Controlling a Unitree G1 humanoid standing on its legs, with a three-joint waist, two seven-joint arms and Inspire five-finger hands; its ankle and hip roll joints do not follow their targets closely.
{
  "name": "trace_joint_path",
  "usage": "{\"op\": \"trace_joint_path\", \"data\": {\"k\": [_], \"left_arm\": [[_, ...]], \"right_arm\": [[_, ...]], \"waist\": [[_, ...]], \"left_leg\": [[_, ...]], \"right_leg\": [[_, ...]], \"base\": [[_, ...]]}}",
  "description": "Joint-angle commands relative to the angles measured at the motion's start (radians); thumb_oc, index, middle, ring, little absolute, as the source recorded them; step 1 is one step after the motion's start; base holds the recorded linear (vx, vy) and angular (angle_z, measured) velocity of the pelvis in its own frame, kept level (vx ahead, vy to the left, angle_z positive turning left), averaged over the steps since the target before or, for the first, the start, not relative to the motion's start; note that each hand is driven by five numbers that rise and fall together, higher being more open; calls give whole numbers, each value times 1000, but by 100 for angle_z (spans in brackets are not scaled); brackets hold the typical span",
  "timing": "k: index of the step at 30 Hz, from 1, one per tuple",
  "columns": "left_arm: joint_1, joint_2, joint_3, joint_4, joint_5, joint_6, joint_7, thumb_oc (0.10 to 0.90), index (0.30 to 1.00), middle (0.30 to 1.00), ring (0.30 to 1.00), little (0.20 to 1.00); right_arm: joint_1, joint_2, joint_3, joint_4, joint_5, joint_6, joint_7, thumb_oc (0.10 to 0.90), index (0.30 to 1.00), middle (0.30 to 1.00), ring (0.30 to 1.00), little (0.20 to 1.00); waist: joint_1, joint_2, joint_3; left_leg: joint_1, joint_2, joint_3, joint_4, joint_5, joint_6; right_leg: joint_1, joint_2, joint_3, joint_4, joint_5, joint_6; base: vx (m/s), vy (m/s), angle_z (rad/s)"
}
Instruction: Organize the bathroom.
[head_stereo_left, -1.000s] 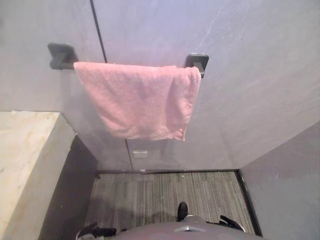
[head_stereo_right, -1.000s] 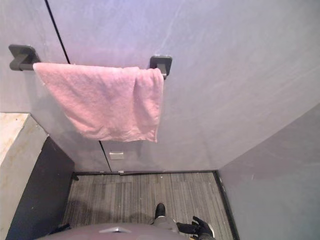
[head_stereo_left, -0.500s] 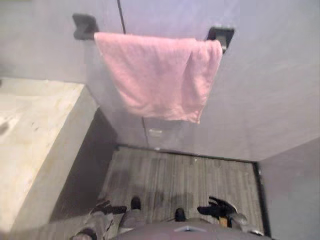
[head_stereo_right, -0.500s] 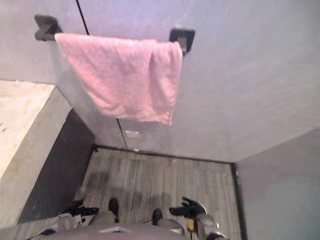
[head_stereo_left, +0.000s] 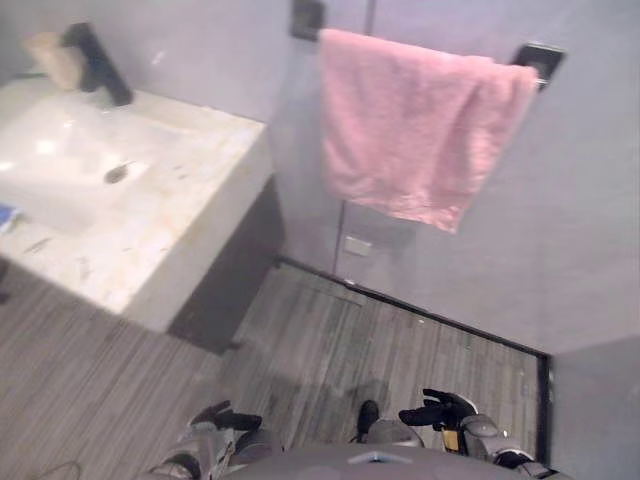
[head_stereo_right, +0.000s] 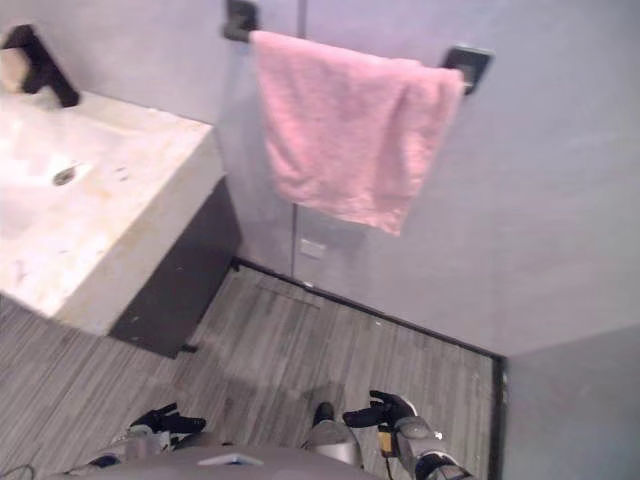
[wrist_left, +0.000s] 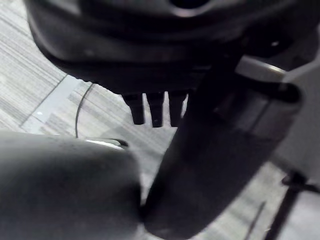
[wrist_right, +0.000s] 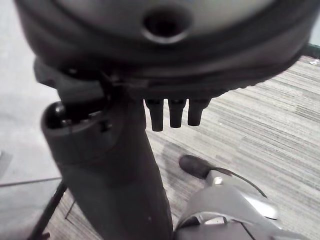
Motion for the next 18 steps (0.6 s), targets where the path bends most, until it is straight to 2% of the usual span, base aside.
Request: {"op": "trace_joint_path", "data": {"k": [1, 3, 5, 8, 11, 14, 17, 18], "left_arm": [[57, 36, 9, -11, 32, -43, 16, 800, 900, 900, 900, 900], [50, 36, 3, -13, 35, -42, 17, 800, 900, 900, 900, 900], [48, 40, -15, -22, 38, -37, 11, 800, 900, 900, 900, 900], [46, 44, -43, -40, 53, -13, 5, 800, 900, 900, 900, 900], [39, 49, -78, -40, 72, 12, 10, 800, 900, 900, 900, 900], [17, 56, -129, -33, 117, 25, 0, 800, 900, 900, 900, 900], [4, 58, -151, -30, 145, 27, 5, 800, 900, 900, 900, 900], [-3, 60, -164, -33, 149, 25, 14, 800, 900, 900, 900, 900]], "right_arm": [[-11, 22, 2, 70, 6, 67, -24, 800, 900, 900, 900, 900], [-10, 18, -9, 73, 19, 79, -32, 800, 900, 900, 900, 900], [-17, 15, -28, 83, 33, 93, -47, 800, 900, 900, 900, 900], [-26, 15, -56, 96, 89, 101, -80, 800, 900, 900, 900, 900], [-35, 16, -83, 94, 92, 101, -122, 800, 900, 900, 900, 900], [-34, 9, -97, 80, 56, 87, -133, 800, 900, 900, 900, 900], [-33, 4, -104, 78, 80, 78, -127, 800, 900, 900, 900, 900], [-28, 9, -109, 77, 122, 78, -121, 800, 900, 900, 900, 900]], "waist": [[11, 0, -65], [-4, 13, -73], [-19, 30, -78], [-35, 41, -74], [-38, 38, -65], [-23, 17, -51], [-27, 17, -51], [-39, 20, -50]], "left_leg": [[138, 66, 23, -13, 50, 7], [173, 89, 50, -53, 52, -7], [216, 93, 81, -146, 14, -4], [254, 62, 140, -249, -81, 27], [253, 35, 137, -271, -110, 49], [218, -31, 119, -280, -126, 78], [202, -45, 120, -299, -109, 82], [194, -48, 114, -305, -100, 88]], "right_leg": [[-61, 15, 36, -20, 36, 61], [-87, -7, 17, -11, 55, 76], [-136, -46, 13, 26, 77, 109], [-202, -131, 16, 94, 117, 172], [-231, -189, 28, 118, 161, 201], [-230, -269, 44, 67, 269, 218], [-221, -264, 70, 45, 280, 219], [-231, -236, 109, 64, 269, 213]], "base": [[-261, 315, 145], [-252, 368, 149], [-225, 433, 91], [-161, 450, 77], [-112, 459, 42], [-112, 478, 39], [-71, 291, 46], [-63, 259, 32]]}}
